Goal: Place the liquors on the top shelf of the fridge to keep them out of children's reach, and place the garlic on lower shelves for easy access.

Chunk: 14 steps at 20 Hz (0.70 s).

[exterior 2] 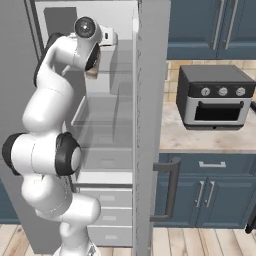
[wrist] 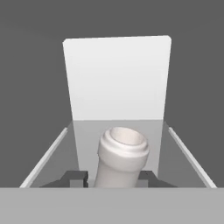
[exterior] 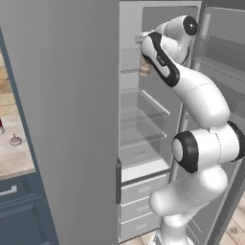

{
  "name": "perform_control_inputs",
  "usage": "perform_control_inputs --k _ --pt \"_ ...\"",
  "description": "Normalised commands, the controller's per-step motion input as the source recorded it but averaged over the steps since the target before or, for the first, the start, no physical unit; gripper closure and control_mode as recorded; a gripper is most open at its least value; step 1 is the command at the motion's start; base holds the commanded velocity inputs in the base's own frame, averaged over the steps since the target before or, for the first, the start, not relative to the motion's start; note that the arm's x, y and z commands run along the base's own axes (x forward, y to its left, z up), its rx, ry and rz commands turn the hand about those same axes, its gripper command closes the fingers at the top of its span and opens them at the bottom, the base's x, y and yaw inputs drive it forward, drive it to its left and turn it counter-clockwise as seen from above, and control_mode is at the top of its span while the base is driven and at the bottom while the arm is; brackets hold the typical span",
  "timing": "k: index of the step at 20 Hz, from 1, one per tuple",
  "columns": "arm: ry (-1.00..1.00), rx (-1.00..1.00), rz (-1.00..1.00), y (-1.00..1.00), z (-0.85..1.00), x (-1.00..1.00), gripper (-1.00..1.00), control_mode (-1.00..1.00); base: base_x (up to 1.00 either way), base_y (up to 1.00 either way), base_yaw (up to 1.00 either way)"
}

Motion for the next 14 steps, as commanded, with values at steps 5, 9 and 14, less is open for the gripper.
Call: perform_control_inputs --k 5,9,14 --pt "0.0 -0.01 0.0 0.0 0.05 0.15 1.0 -1.0 0.0 0.0 0.0" --pt "-0.07 -0.05 0.01 0.03 0.22 0.0 1.0 -1.0 0.0 0.0 0.0" --pt "-0.08 -0.04 0.0 0.07 0.24 0.0 1.0 -1.0 0.0 0.0 0.0"
